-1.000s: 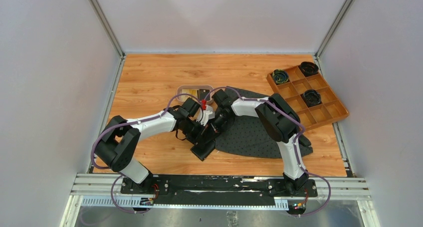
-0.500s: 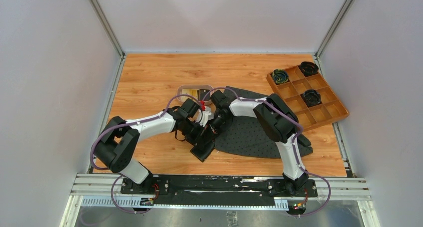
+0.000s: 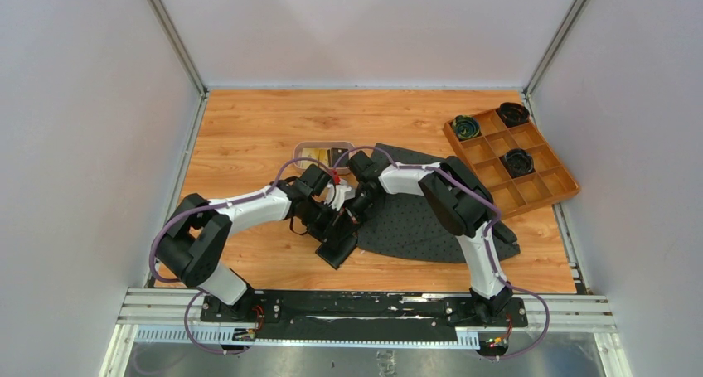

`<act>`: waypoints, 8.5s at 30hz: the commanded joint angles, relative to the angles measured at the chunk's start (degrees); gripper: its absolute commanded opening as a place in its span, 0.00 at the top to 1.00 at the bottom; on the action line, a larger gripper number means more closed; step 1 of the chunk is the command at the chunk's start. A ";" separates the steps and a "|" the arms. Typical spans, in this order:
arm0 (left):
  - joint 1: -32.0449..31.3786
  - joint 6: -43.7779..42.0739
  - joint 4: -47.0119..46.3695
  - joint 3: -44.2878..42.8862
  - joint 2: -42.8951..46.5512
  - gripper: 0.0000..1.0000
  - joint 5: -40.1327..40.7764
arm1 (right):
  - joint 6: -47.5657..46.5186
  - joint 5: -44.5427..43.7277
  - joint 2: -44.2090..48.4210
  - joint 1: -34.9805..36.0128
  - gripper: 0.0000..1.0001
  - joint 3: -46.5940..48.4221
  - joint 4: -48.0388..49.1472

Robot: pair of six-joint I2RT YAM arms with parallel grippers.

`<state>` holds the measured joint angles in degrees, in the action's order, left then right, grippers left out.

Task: Put the credit cards into the card holder
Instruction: Close the card holder at the center of the board, then reset both arms

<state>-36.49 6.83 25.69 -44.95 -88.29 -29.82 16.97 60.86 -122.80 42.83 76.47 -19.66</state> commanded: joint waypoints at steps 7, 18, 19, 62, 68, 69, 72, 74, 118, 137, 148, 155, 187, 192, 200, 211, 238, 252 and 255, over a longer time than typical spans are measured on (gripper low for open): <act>0.19 -0.25 -2.46 2.76 0.18 1.00 3.97 | -1.12 0.36 -1.74 3.06 1.00 0.07 -1.66; 0.27 1.07 -1.49 3.02 2.86 0.87 5.69 | -2.65 -4.48 -1.30 2.57 1.00 -0.27 -3.68; 0.28 1.08 -1.38 3.02 2.99 0.85 5.66 | -2.73 -4.63 -1.30 2.50 1.00 -0.28 -3.76; 0.80 7.06 -3.98 6.23 7.88 0.89 4.93 | -3.16 -5.32 -1.67 2.32 1.00 -0.03 -4.69; 0.81 7.14 -3.80 6.21 6.10 0.90 5.42 | -3.06 -5.33 -1.73 2.35 1.00 0.00 -4.73; 0.76 7.22 -3.83 6.33 5.95 0.90 5.47 | -3.06 -5.35 -1.74 2.35 1.00 0.00 -4.73; 0.79 7.47 -3.73 6.54 5.29 0.91 5.65 | -2.97 -5.32 -1.87 2.35 1.00 -0.11 -4.77; 0.73 7.72 -3.76 6.76 4.96 0.92 5.88 | -2.93 -5.41 -1.91 2.33 1.00 -0.11 -4.75; -7.43 13.73 -2.85 7.00 16.87 0.82 20.39 | -3.58 -8.39 -1.56 3.20 1.00 -0.79 -4.85; -13.53 15.48 -1.90 4.10 13.90 0.82 28.89 | -3.51 -8.09 -1.91 3.23 1.00 -0.70 -4.85; -14.74 16.28 -2.04 3.90 11.62 0.83 29.08 | -3.40 -8.04 -1.90 3.27 1.00 -0.70 -4.86; -14.93 16.20 -0.66 3.60 10.97 0.85 29.59 | -3.42 -8.04 -1.83 3.23 1.00 -0.67 -4.88; -14.97 17.60 -0.39 7.60 10.14 0.92 27.76 | -3.38 -8.21 -1.65 3.23 1.00 -0.72 -4.95; -15.01 18.10 -1.24 8.37 10.02 0.93 28.06 | -3.37 -8.37 -1.61 3.23 1.00 -0.71 -4.95; -14.83 18.63 -2.85 9.76 9.08 0.93 27.91 | -3.40 -8.48 -1.56 3.25 1.00 -0.71 -5.04; -14.41 19.47 -4.98 12.52 9.37 0.92 27.04 | -3.68 -7.97 -1.41 3.23 1.00 -0.47 -5.01; -5.87 11.54 1.51 -2.71 44.32 0.17 26.65 | -40.48 -8.62 20.98 -3.79 0.47 6.69 -25.35; 8.51 8.52 4.95 -9.24 47.93 0.00 17.61 | -48.71 -42.57 56.63 -18.90 0.01 3.69 -20.01; 18.95 10.08 3.14 -9.98 46.28 0.00 8.87 | -42.91 -41.27 61.62 -23.69 0.00 4.08 -19.05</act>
<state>-27.77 16.10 30.09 -53.63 -39.94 -9.85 -30.72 24.34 -65.60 23.68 81.80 -41.01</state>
